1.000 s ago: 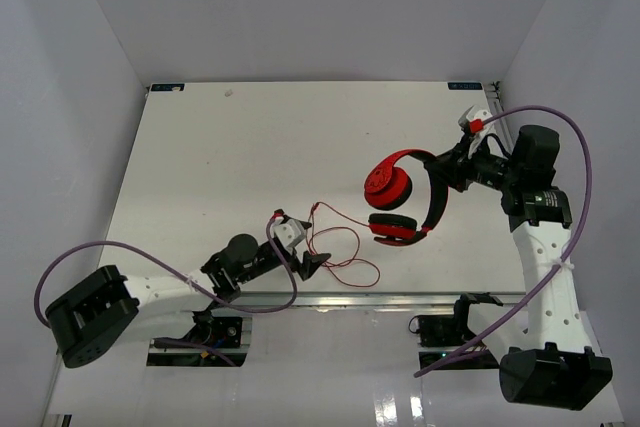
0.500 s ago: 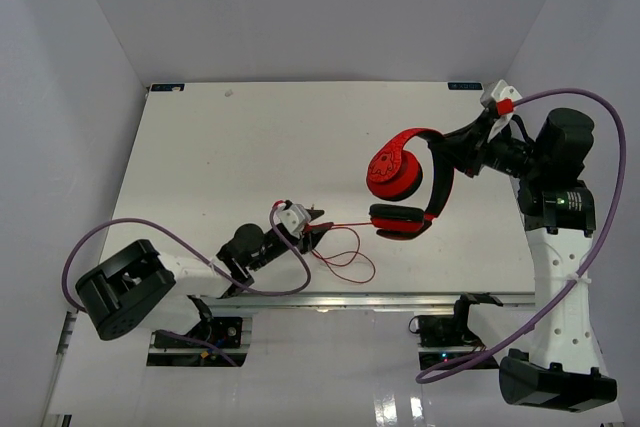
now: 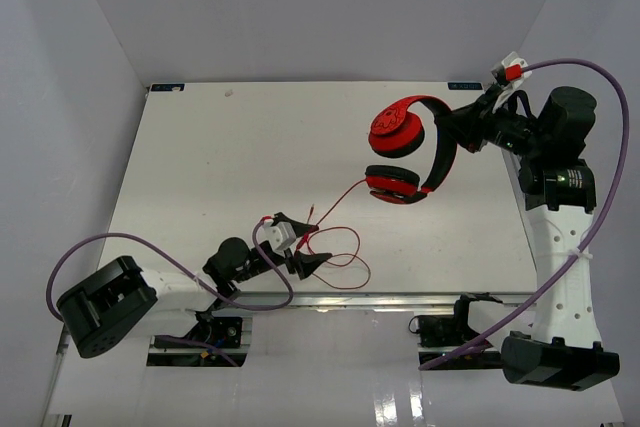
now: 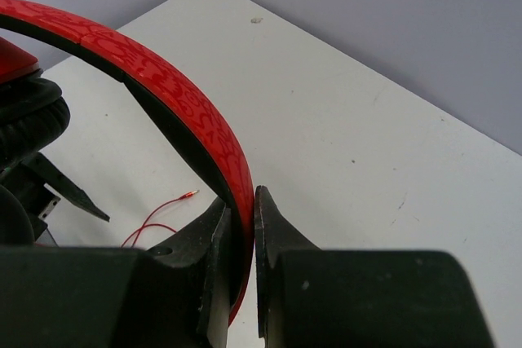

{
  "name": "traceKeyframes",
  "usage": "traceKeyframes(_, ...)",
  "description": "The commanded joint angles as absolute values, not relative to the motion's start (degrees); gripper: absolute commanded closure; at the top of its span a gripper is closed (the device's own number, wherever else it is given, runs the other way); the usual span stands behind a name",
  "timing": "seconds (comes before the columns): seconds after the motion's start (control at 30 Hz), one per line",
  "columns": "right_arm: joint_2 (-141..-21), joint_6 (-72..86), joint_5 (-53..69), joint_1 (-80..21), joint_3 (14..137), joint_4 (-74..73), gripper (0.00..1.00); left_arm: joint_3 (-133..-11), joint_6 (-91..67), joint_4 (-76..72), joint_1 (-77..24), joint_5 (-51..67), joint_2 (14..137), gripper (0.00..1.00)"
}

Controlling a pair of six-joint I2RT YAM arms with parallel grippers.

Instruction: Wrap the headphones

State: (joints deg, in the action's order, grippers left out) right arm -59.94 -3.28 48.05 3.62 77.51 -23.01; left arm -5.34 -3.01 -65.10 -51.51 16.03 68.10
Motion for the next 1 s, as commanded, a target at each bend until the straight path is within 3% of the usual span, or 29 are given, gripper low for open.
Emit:
traceKeyframes(0.0, -61.0, 3.1, 47.3, 3.7, 80.2, -19.0, 0.92, -6.2, -2.9, -62.3, -51.4, 22.8, 67.4, 0.17)
traceKeyframes(0.67, -62.2, 5.7, 39.7, 3.7, 76.7, -19.5, 0.92, -13.8, -0.2, -51.4, -51.4, 30.0, 71.9, 0.14)
traceKeyframes(0.8, -61.8, 5.7, 39.9, 3.7, 77.3, -19.4, 0.92, -13.3, -0.2, -51.9, -51.4, 27.4, 71.8, 0.18)
traceKeyframes(0.97, -61.6, 5.9, 39.5, 3.7, 79.2, -19.6, 0.92, -13.1, -1.7, -53.4, -51.4, 27.2, 72.9, 0.35)
